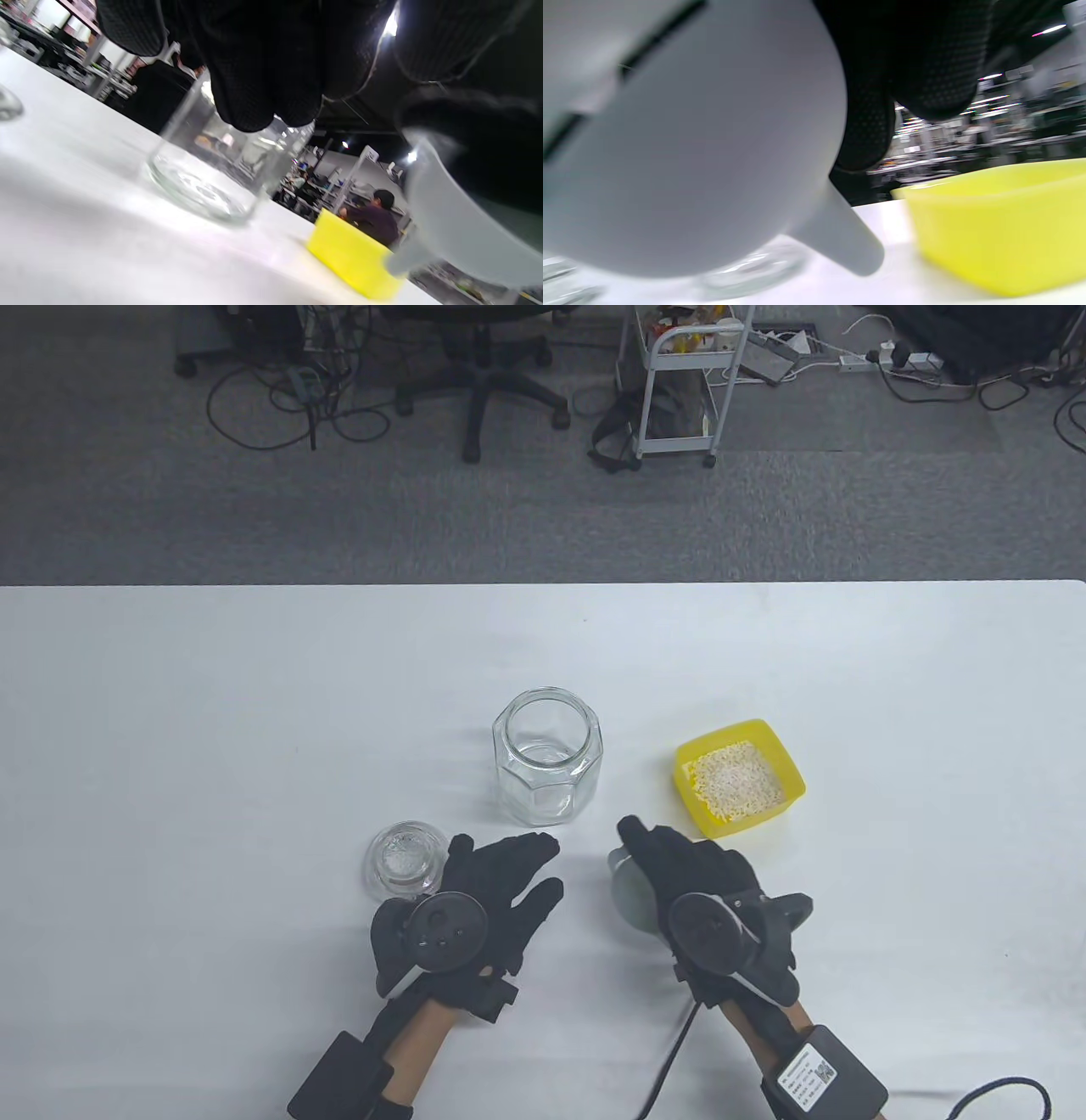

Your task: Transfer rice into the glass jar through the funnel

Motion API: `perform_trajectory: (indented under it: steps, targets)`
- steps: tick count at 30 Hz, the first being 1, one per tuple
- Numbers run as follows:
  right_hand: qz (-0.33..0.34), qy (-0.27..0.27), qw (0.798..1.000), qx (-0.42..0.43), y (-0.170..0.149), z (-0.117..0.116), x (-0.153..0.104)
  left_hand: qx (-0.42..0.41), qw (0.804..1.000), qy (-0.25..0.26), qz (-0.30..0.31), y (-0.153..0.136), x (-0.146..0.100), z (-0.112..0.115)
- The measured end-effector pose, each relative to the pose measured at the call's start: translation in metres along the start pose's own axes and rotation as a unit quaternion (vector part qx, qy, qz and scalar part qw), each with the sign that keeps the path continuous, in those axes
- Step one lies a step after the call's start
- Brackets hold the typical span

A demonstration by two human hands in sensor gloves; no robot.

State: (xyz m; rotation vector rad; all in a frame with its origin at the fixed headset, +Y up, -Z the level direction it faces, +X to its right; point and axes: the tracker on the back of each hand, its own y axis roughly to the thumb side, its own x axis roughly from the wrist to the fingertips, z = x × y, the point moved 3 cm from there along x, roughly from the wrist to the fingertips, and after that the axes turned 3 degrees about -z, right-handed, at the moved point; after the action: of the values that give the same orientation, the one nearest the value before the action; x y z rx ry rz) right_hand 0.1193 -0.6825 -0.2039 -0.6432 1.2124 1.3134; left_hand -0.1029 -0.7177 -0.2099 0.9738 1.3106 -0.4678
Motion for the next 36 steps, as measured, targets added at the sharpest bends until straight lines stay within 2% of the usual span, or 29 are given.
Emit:
perform_trajectory:
  steps: [2, 4, 9, 14, 16, 18, 20, 22, 24, 26, 29, 33, 36]
  targets:
    - [0.044, 0.005, 0.999, 0.003, 0.019, -0.004, -0.003, -0.011, 1.000, -0.018, 0.008, 0.005, 0.000, 0.005]
    - [0.072, -0.018, 0.997, 0.000, 0.033, -0.003, -0.008, -0.047, 0.999, -0.021, 0.001, 0.006, 0.000, 0.006]
    - [0.090, -0.050, 0.995, 0.015, 0.039, 0.005, -0.013, -0.064, 0.998, -0.018, -0.001, 0.004, 0.002, 0.000]
    - [0.088, -0.040, 0.995, 0.015, 0.036, 0.003, -0.012, 0.019, 1.000, -0.003, 0.022, 0.015, -0.001, -0.004]
    - [0.083, -0.029, 0.996, 0.009, 0.031, 0.005, -0.010, 0.021, 1.000, 0.007, 0.020, 0.013, -0.002, -0.007]
    - [0.051, -0.018, 0.998, -0.015, 0.022, 0.013, -0.009, 0.024, 0.999, 0.018, 0.014, 0.008, -0.003, -0.010]
    - [0.027, -0.042, 0.999, -0.008, 0.009, 0.021, -0.007, 0.023, 0.999, 0.031, 0.005, 0.000, -0.004, -0.012]
    - [-0.025, -0.022, 0.999, -0.018, -0.012, 0.023, -0.004, 0.026, 0.999, 0.044, -0.005, -0.006, -0.005, -0.016]
    - [-0.073, -0.008, 0.997, -0.017, -0.035, 0.021, -0.001, 0.031, 0.995, 0.095, -0.014, -0.010, -0.009, -0.026]
    - [-0.138, 0.037, 0.988, -0.057, -0.059, 0.015, 0.001, 0.016, 0.991, 0.134, -0.018, -0.011, -0.014, -0.037]
    - [-0.180, 0.071, 0.978, -0.072, -0.086, 0.002, 0.004, -0.023, 0.984, 0.175, -0.029, -0.009, -0.016, -0.060]
    - [-0.213, 0.109, 0.966, -0.094, -0.101, -0.007, 0.006, -0.088, 0.975, 0.196, -0.066, -0.005, -0.001, -0.100]
    - [-0.214, 0.120, 0.963, -0.113, -0.098, -0.010, 0.008, -0.044, 0.976, 0.192, -0.090, 0.004, 0.024, -0.122]
